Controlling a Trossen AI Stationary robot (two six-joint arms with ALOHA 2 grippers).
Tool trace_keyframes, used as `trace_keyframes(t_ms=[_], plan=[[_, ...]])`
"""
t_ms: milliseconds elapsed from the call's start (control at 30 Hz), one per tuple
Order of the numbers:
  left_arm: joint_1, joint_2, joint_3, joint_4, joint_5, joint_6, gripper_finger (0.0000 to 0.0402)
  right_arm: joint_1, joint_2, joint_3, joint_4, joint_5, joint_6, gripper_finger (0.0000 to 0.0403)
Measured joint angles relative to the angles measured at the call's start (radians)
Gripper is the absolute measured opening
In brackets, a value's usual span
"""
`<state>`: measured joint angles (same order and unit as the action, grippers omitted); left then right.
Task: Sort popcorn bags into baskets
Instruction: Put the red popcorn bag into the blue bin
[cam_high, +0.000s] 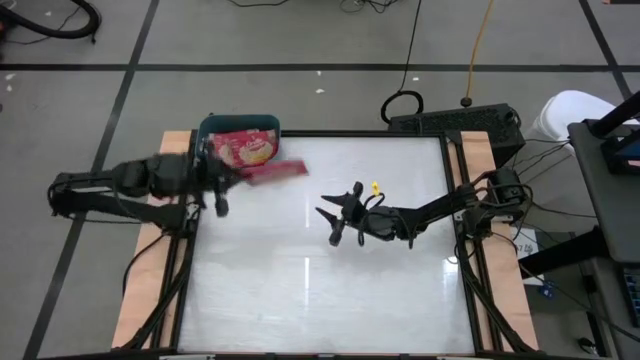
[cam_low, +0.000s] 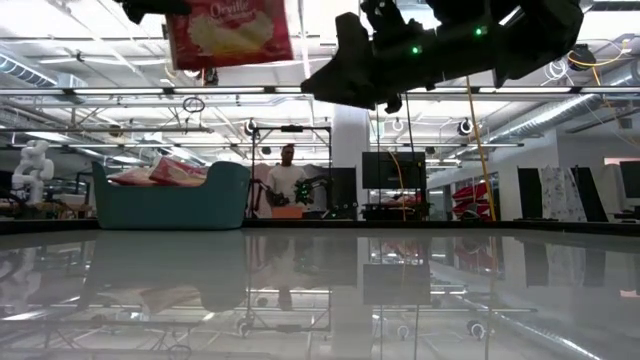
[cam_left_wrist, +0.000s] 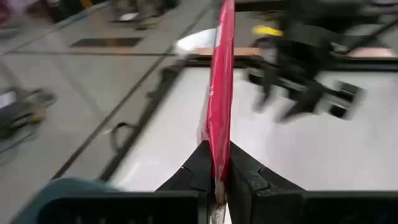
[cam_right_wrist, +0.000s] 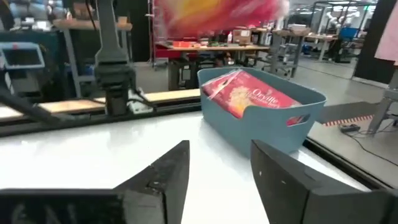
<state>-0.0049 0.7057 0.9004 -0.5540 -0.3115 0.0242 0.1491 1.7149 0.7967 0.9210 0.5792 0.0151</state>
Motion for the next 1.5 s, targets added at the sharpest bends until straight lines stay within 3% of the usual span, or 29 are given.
trace_keyframes(t_ms=[267, 500, 733, 1067, 1500], plan=[[0.312, 0.021, 0.200, -0.236, 0.013, -0.004, 0.0018, 0.026, 0.000, 0.000, -0.052, -0.006, 0.006, 0.0163], [0.598, 0.100, 0.216, -0.300, 0.219, 0.011, 0.0029, 0.061, 0.000, 0.000, -0.067, -0.007, 0.026, 0.0160], [0.803, 0.235, 0.215, -0.319, 0.368, 0.028, 0.0019, 0.110, 0.000, 0.000, -0.078, -0.007, 0.026, 0.0160], [0.978, 0.410, 0.215, -0.380, 0.463, 0.019, 0.0032, 0.148, 0.000, 0.000, -0.097, -0.006, 0.027, 0.0160], [1.006, 0.556, 0.215, -0.384, 0.513, 0.044, 0.0035, 0.148, 0.000, 0.000, -0.111, -0.005, 0.053, 0.0160]])
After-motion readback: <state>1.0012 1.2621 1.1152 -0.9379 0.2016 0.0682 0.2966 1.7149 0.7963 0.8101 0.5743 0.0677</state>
